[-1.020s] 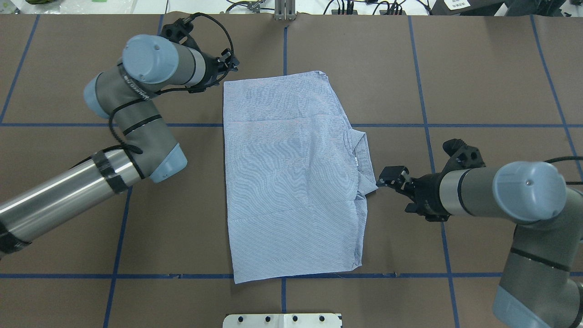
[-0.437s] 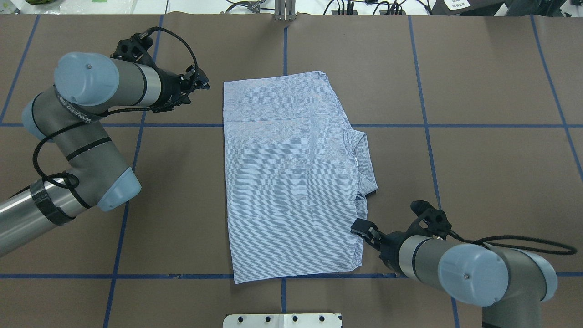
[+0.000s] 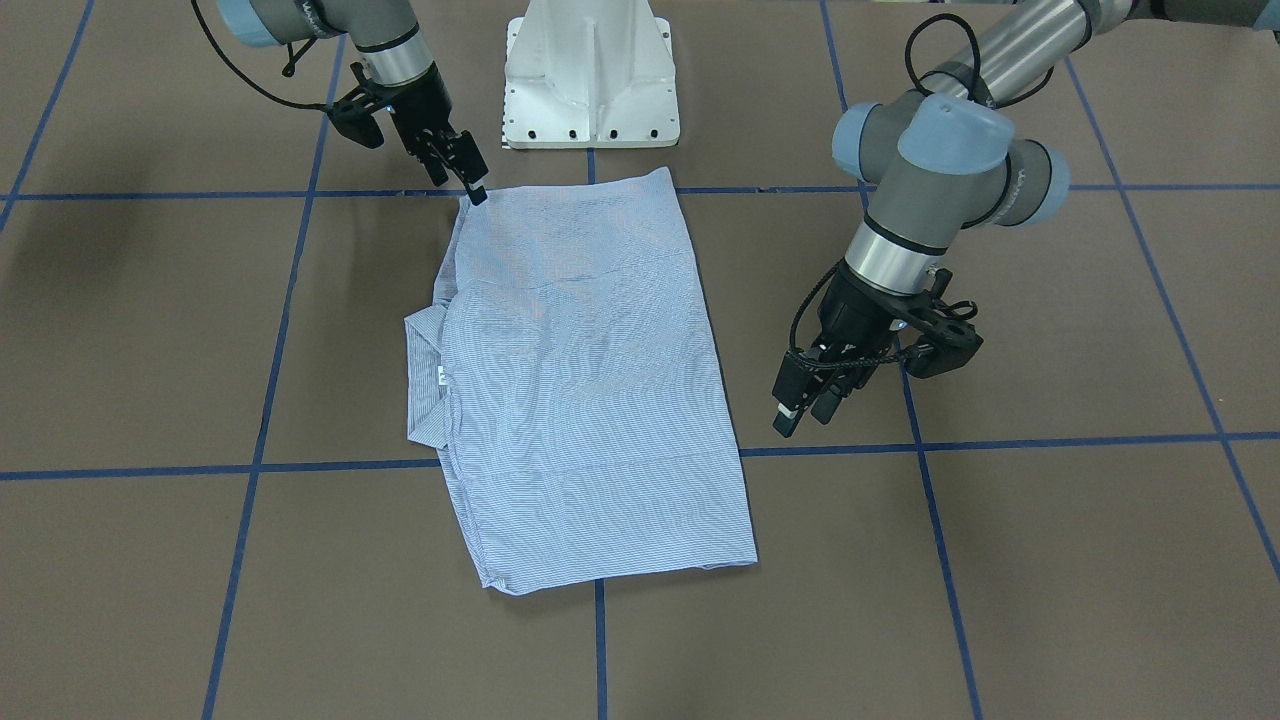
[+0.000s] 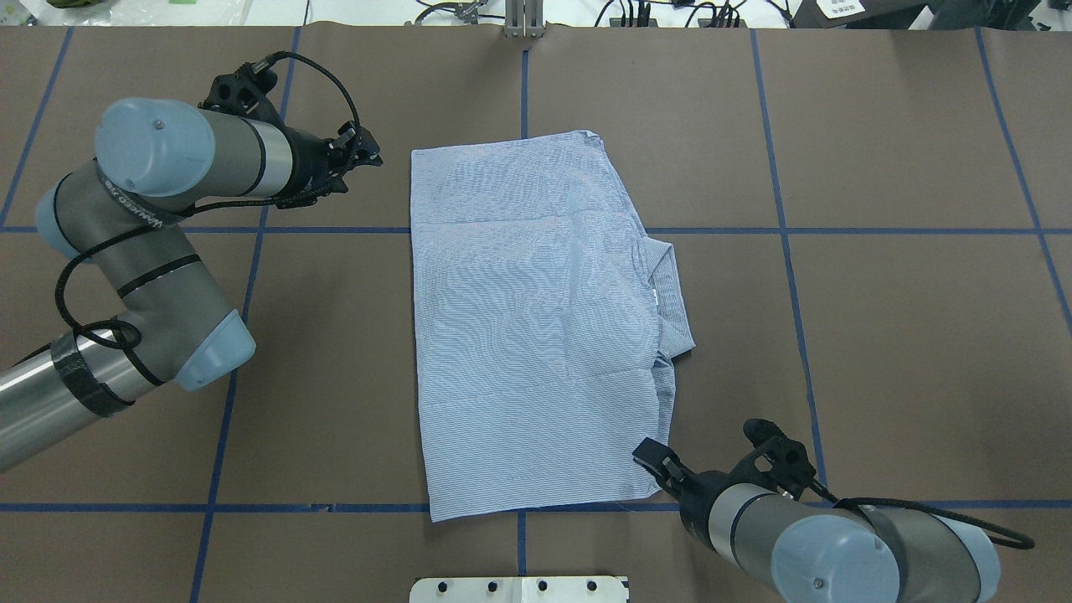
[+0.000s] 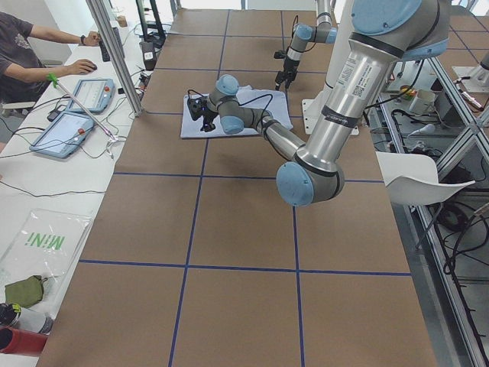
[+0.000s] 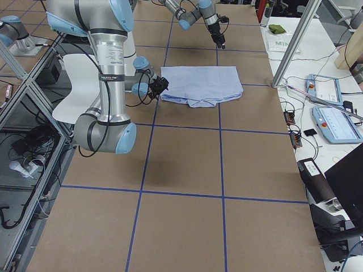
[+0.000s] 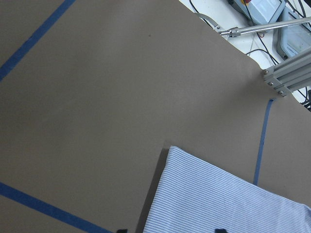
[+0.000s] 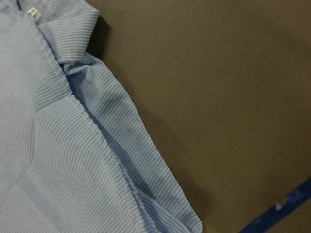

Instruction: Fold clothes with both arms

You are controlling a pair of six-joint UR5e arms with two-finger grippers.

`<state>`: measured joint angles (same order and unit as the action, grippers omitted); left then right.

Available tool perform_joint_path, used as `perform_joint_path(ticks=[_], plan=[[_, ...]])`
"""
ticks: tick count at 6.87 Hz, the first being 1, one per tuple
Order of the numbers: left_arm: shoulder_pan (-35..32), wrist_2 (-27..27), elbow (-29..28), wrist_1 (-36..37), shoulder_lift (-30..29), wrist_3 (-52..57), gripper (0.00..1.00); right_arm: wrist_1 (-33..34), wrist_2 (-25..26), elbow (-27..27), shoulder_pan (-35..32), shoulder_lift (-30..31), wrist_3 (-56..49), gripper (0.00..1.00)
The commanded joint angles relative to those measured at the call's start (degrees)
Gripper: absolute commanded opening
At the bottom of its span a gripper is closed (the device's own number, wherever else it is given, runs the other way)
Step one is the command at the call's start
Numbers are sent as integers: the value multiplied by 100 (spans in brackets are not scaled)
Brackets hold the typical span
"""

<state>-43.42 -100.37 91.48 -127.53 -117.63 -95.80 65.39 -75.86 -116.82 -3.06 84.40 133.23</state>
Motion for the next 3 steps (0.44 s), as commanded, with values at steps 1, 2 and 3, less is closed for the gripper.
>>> perform_joint_path(ticks=[1, 2, 3], plan=[[0, 9, -8, 0, 4, -1, 67, 132, 307, 36, 253, -142, 756, 92], [0, 9, -25, 0, 4, -1, 67, 132, 335, 45, 218, -143, 766, 90], [9, 18, -34, 0, 4, -1, 67, 176, 396, 88, 183, -161, 766, 87]])
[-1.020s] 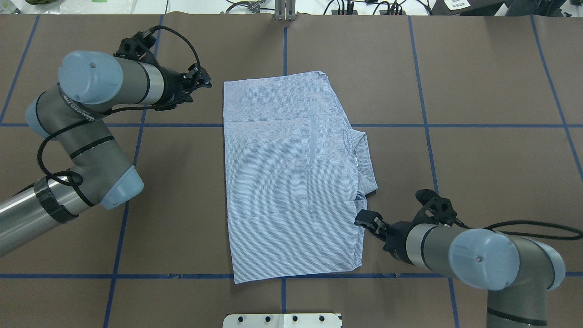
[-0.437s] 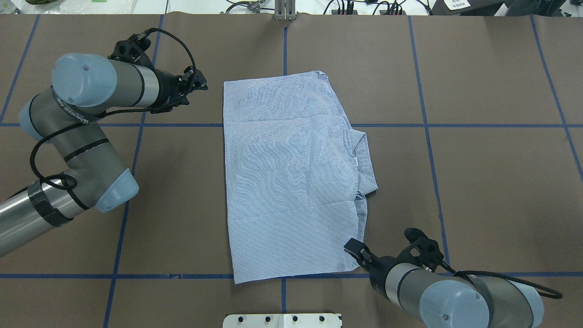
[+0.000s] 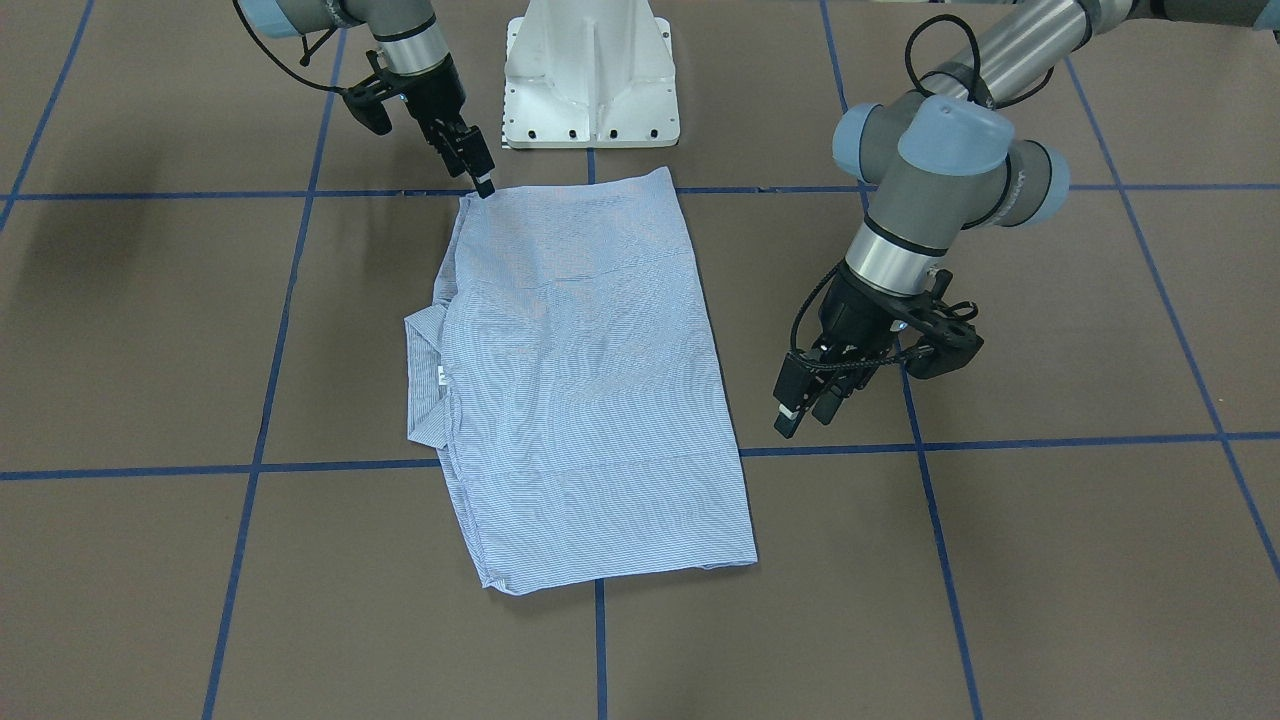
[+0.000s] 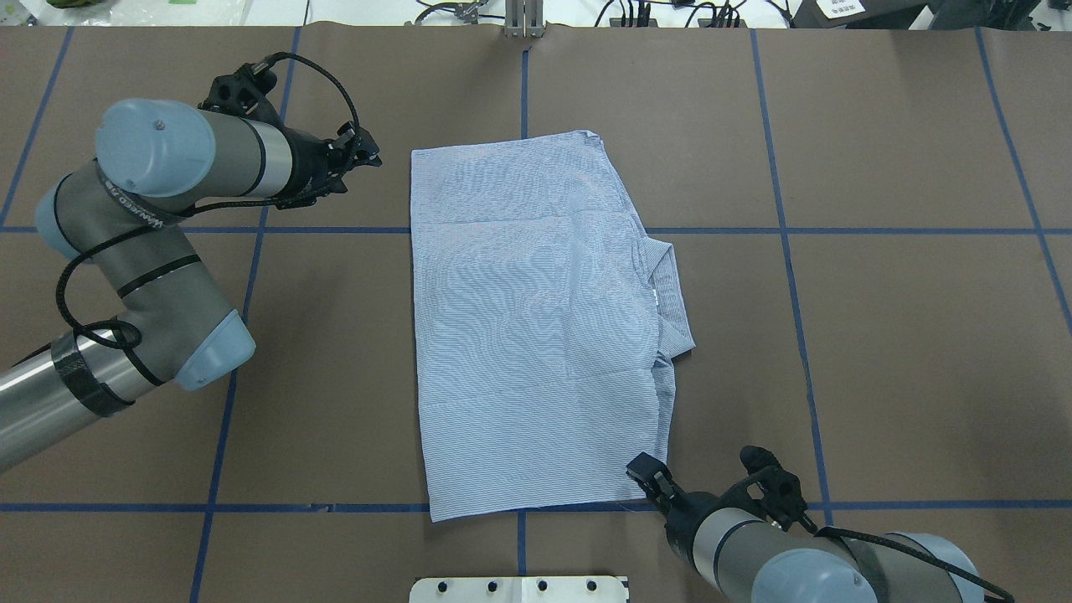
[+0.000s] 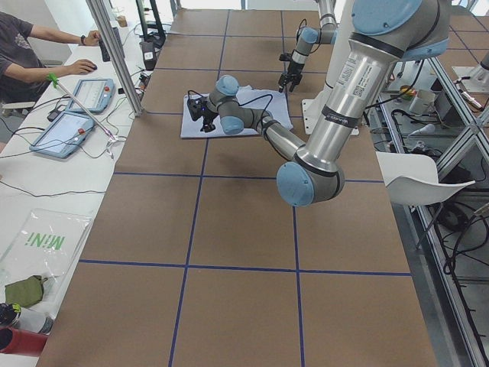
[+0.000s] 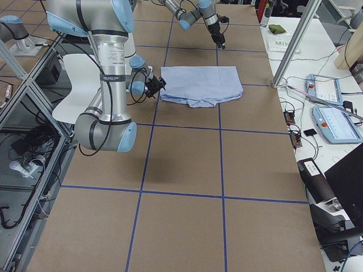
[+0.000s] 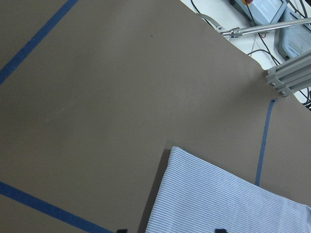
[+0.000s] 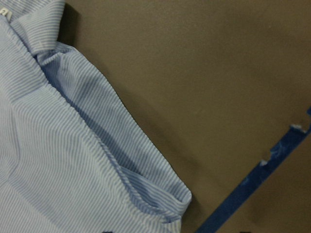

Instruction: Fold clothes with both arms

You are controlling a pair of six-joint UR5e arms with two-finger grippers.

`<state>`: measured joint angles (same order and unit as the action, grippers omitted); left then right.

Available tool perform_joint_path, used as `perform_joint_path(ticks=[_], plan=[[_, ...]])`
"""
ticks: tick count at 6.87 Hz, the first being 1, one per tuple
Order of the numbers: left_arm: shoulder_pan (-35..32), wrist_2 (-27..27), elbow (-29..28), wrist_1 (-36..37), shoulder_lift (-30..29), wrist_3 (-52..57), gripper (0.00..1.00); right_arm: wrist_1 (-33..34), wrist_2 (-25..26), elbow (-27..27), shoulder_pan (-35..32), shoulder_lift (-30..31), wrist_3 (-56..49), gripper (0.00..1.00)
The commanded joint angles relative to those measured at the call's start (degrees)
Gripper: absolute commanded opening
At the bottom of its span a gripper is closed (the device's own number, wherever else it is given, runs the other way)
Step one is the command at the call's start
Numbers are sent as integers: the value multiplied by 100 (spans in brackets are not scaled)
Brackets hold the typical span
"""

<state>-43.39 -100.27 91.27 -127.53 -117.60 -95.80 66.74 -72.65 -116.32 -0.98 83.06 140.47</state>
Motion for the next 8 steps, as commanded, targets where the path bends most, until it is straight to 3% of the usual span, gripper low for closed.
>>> perform_joint_path(ticks=[1, 4, 5, 7, 8], plan=[[15, 16, -30, 0, 9, 0, 67, 85, 76, 66, -95, -26, 42, 86], [24, 25, -31, 0, 44, 0, 67, 312, 67, 180, -166, -175, 33, 81], [24, 25, -22, 0, 44, -9, 67, 349, 58, 180, -166, -237, 33, 73], [33, 34, -22, 0, 44, -9, 67, 358, 41, 171, -183, -273, 33, 0], [33, 34, -22, 0, 44, -9, 67, 358, 32, 171, -175, -273, 33, 0]])
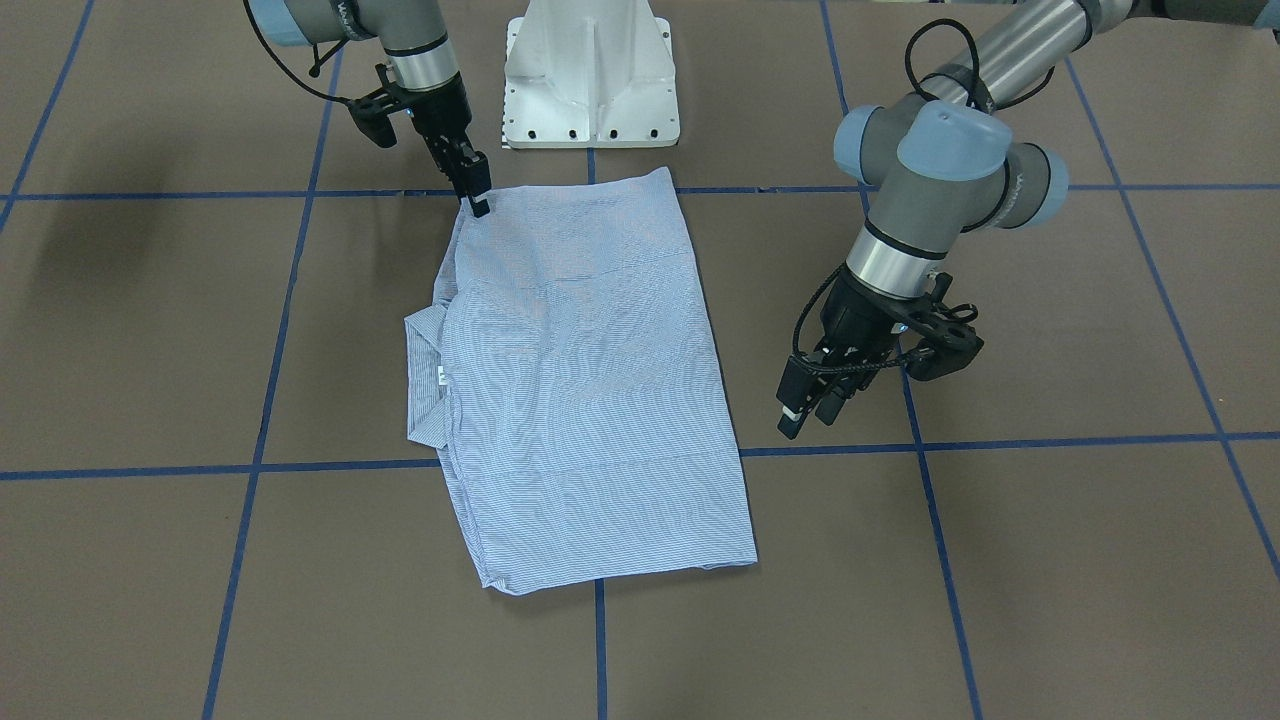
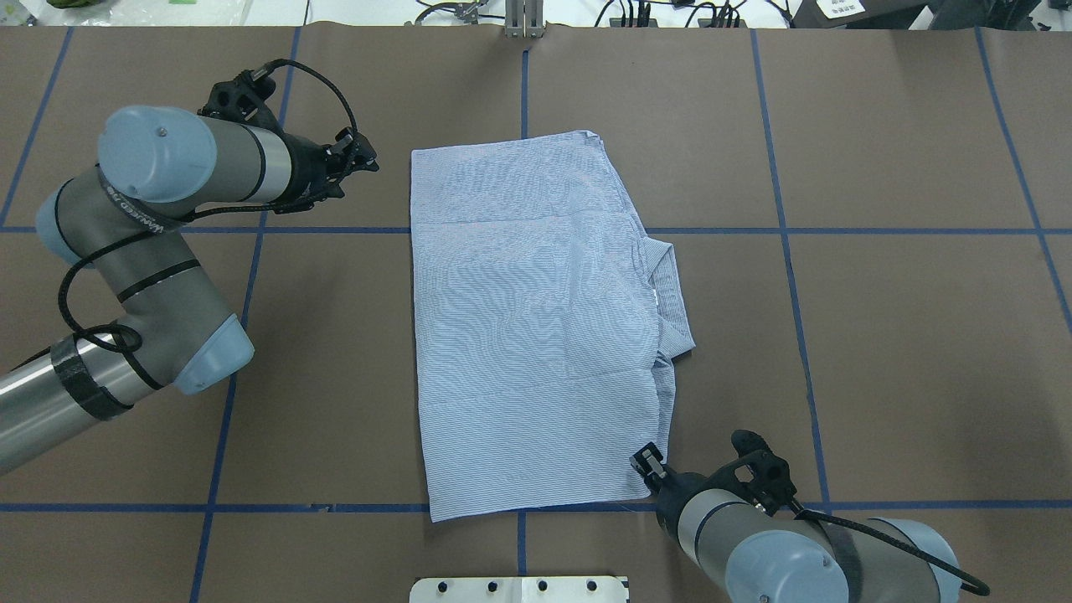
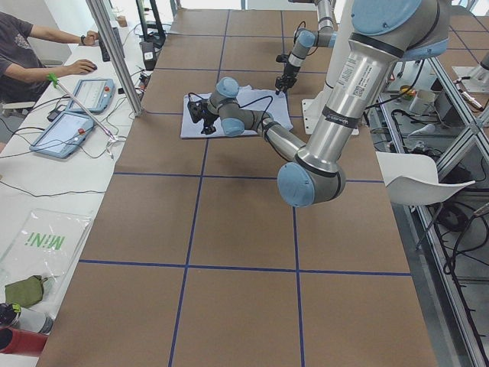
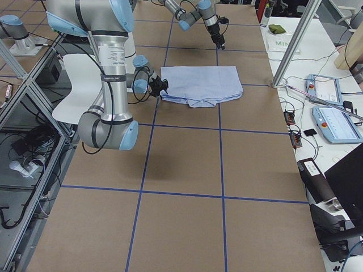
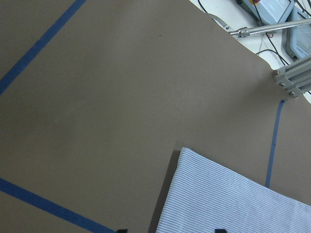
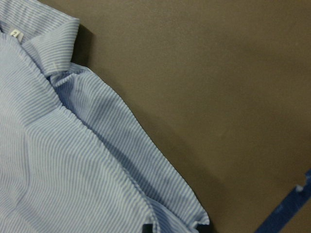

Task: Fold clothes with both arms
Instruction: 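Lower the left gripper to the near corner beside the right gripper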

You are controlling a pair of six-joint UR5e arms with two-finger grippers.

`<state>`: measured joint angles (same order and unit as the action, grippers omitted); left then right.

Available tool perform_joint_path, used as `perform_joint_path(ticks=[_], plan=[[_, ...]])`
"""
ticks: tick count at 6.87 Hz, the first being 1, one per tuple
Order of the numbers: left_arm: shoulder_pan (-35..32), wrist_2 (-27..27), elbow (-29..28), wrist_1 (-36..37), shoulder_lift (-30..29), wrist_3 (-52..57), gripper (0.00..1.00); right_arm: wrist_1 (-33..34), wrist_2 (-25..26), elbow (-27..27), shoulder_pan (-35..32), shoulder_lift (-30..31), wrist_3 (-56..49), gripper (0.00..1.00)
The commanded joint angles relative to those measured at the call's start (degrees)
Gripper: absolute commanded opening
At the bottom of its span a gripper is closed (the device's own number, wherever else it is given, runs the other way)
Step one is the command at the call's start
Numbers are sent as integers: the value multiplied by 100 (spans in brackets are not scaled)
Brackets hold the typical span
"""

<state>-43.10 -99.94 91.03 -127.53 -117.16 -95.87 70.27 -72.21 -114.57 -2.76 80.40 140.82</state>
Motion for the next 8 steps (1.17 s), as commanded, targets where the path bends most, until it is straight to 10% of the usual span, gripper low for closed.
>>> perform_joint_path(ticks=[1, 4, 8], plan=[[3, 1, 20, 0, 1, -2, 67, 4, -13, -13, 3, -6, 7, 0], [378, 27, 543, 9, 322, -928, 67, 126, -13, -188, -23, 20, 15, 0], [2827, 1490, 2356, 1025, 1257, -3057, 67, 224, 5, -303, 109, 20, 16, 0]])
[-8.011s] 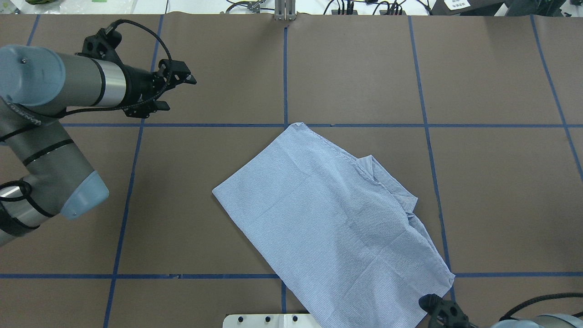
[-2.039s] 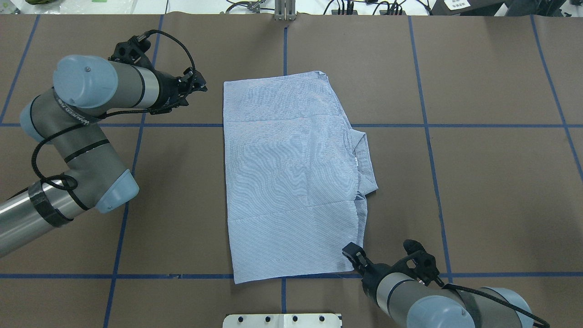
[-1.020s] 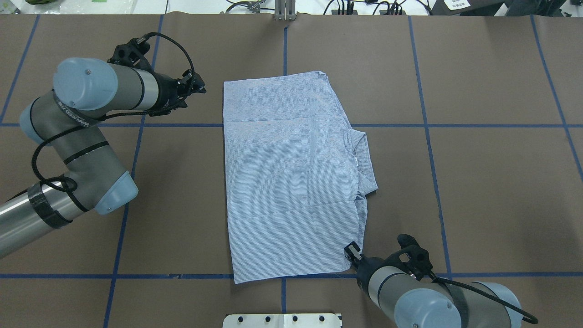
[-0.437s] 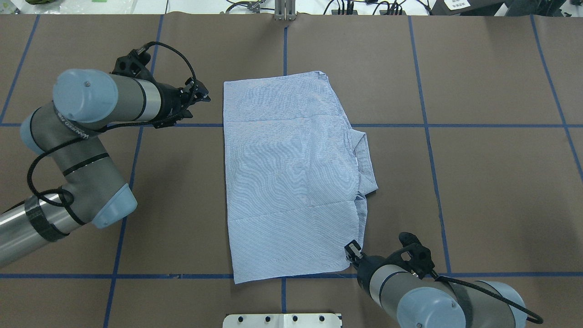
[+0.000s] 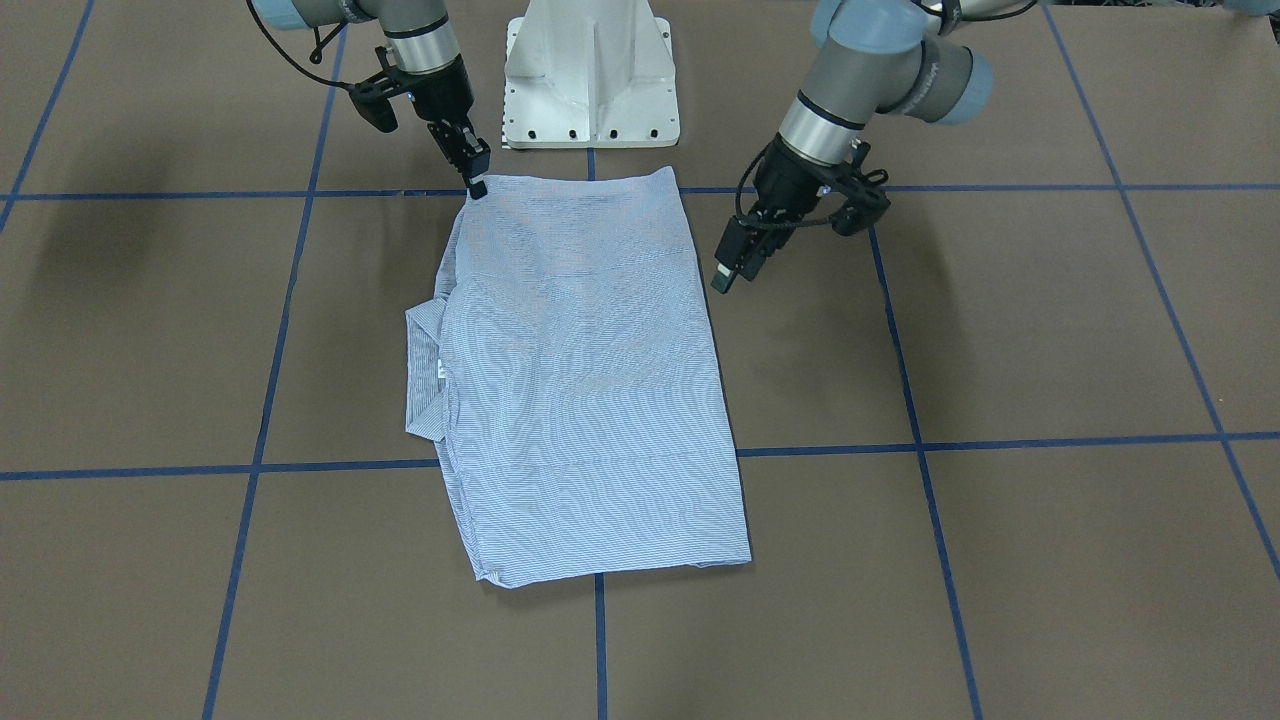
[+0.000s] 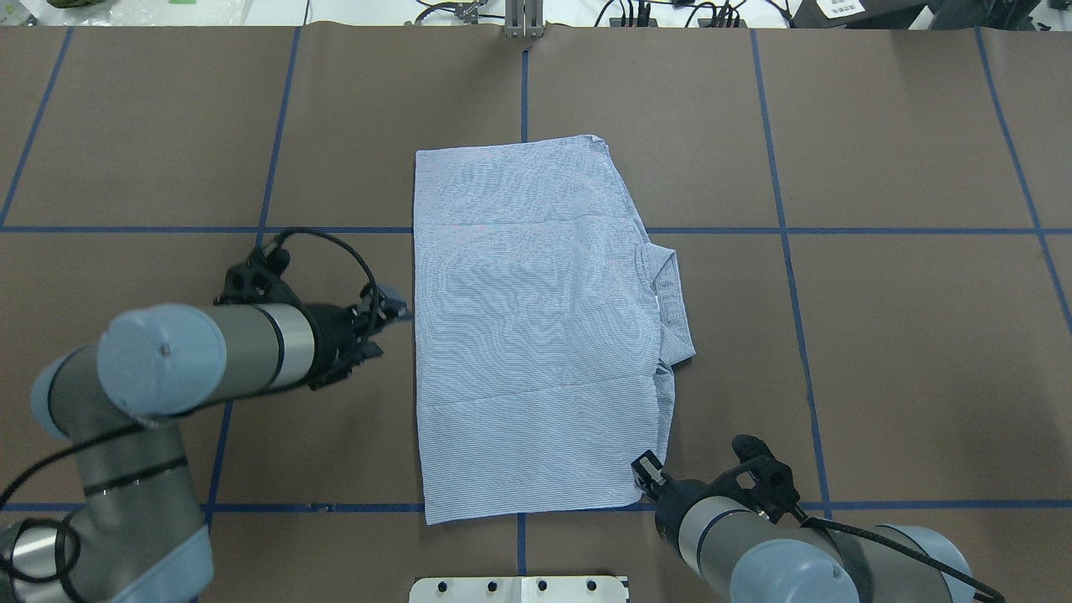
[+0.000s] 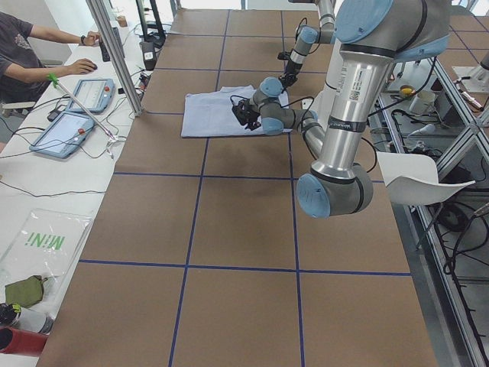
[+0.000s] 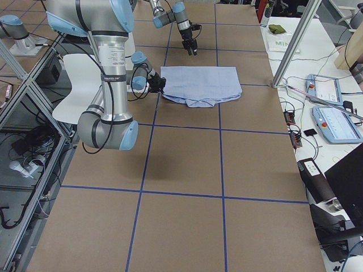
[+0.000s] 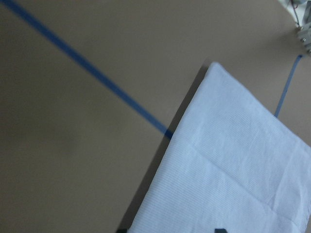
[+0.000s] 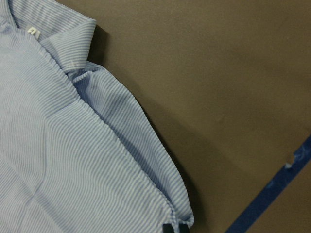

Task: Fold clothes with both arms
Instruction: 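Lower the left gripper to the near corner beside the right gripper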

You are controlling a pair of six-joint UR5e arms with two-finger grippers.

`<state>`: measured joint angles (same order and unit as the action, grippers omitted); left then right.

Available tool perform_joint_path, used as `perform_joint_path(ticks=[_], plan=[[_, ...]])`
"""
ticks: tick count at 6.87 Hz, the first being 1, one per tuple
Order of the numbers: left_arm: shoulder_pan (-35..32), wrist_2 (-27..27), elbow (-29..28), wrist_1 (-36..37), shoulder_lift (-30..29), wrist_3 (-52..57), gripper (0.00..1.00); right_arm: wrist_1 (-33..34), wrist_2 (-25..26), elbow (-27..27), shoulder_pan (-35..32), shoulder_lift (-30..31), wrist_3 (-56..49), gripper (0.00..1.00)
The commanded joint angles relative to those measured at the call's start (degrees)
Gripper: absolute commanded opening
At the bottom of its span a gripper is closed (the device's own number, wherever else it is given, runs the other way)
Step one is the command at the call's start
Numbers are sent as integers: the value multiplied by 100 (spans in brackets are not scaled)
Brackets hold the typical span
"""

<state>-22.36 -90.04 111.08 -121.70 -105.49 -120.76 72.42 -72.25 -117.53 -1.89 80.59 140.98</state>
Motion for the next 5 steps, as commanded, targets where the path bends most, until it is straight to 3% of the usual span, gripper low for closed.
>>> perform_joint_path(ticks=[1, 5], plan=[[1072, 661, 362, 497, 99, -833, 66, 9, 27, -7, 48, 0, 18, 0], [1893, 1181, 327, 806, 196, -1292, 63, 9, 36, 2, 83, -9, 44, 0]])
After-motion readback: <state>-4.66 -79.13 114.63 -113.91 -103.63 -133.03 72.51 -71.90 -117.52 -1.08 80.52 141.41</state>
